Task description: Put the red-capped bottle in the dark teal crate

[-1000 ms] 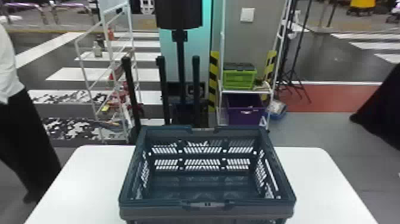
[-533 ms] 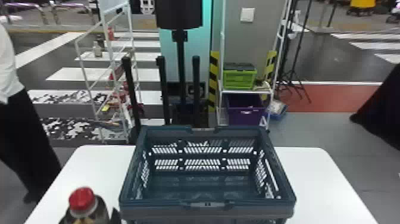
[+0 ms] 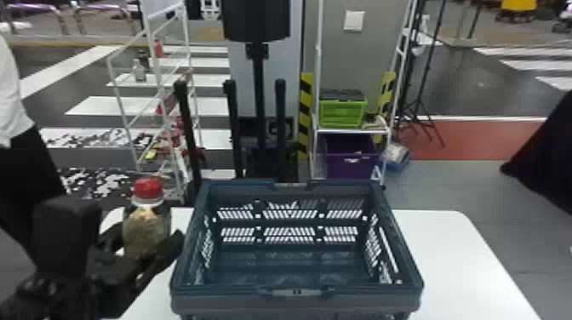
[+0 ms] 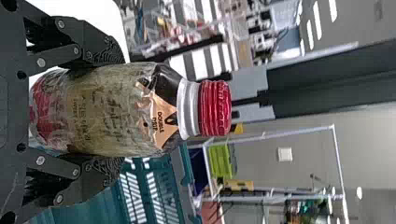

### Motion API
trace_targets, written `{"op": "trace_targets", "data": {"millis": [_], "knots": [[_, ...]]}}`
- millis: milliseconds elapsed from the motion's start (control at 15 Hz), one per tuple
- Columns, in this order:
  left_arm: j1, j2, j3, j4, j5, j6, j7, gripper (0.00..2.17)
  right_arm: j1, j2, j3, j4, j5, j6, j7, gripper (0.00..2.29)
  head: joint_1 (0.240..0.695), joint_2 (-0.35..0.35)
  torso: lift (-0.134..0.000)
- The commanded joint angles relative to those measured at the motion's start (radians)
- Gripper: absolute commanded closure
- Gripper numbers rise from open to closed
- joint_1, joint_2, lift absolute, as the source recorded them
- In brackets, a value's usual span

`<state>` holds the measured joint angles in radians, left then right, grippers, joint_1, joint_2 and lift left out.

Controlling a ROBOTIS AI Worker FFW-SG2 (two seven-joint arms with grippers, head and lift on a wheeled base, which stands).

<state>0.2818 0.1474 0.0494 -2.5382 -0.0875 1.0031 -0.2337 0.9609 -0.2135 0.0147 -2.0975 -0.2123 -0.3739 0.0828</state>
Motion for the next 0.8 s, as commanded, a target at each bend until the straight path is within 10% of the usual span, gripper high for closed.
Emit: {"op": "trace_targets", "data": {"millis": [0, 333, 733], "knots": [[-0.188, 0.015, -0.025, 0.098, -0.001, 0.104, -0.082, 2.09, 0.009, 0.011, -0.002, -0.010, 0.007, -0.001, 0.000, 0.15, 0.499, 0.000, 0.000], [-0.572, 0.101, -0.246, 0.411, -0.097, 0.380, -0.457, 2.09, 0.021, 0.016, -0.002, -0.015, 0.013, -0.010, 0.000, 0.15, 0.499, 0.000, 0.000], [-0.825, 0.090, -0.477, 0.894, -0.123, 0.233, -0.584, 2.09, 0.036, 0.019, -0.002, -0.013, 0.013, -0.032, 0.000, 0.15, 0.499, 0.000, 0.000]]}}
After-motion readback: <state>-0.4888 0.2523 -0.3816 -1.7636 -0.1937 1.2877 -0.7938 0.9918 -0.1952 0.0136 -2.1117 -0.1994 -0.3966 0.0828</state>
